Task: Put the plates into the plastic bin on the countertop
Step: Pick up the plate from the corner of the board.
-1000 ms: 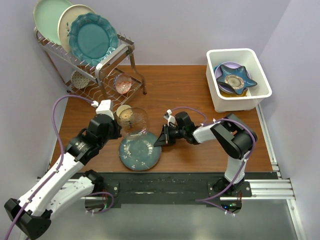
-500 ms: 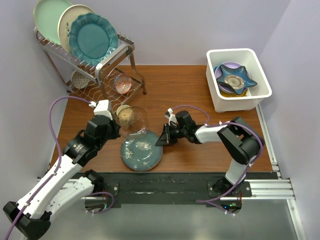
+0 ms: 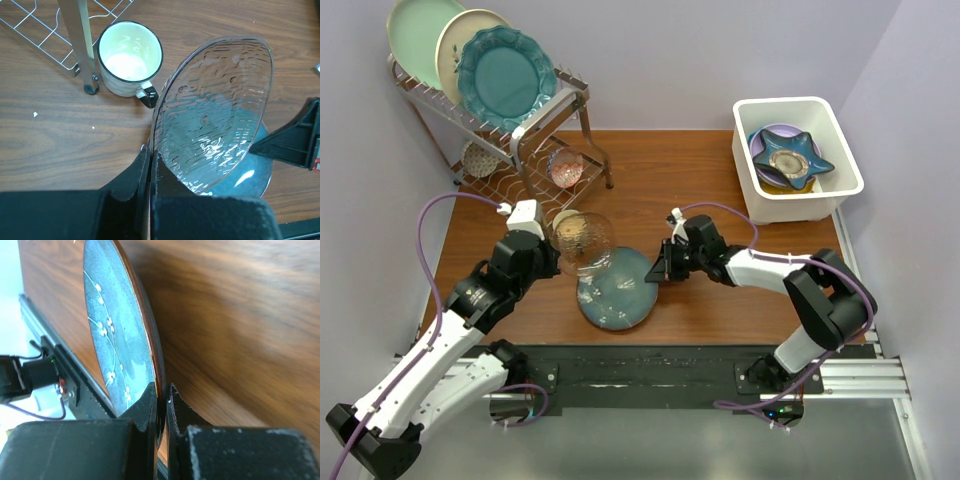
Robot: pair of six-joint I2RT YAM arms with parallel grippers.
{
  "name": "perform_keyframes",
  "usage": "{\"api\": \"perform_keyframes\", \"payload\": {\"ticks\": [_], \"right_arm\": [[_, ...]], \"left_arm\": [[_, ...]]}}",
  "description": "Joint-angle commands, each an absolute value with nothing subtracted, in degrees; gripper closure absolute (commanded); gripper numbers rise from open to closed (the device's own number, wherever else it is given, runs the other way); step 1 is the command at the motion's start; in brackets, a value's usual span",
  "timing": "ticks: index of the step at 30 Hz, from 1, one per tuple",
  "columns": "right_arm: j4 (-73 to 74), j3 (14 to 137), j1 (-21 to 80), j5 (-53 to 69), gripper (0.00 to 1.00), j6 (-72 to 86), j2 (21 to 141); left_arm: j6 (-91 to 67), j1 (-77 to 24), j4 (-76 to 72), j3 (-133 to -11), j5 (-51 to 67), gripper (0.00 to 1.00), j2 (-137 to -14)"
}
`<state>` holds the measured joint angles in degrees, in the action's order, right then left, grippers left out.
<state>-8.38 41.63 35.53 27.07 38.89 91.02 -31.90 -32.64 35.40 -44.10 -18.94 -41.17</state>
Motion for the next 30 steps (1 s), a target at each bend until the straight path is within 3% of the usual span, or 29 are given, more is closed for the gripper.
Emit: {"api": "perform_keyframes", "payload": {"ticks": [1,14,30], "right_arm": [[-9.84,42.01,33.75,26.63,1.0,39.29,85.26],[-7.47,41.31,25.32,27.07,1.0,39.55,79.72],[-1.23,49.83,16.18,27.6,1.0,37.88,77.08]], "left_arm": [[-32.25,-32.26,33.93,-44.03,-20.3,1.0,-40.17],[-32.17,-32.26,33.84,-44.03,-19.95,1.0,-40.43],[-31.9,-32.26,33.58,-43.95,-19.42,1.0,-40.87]]}}
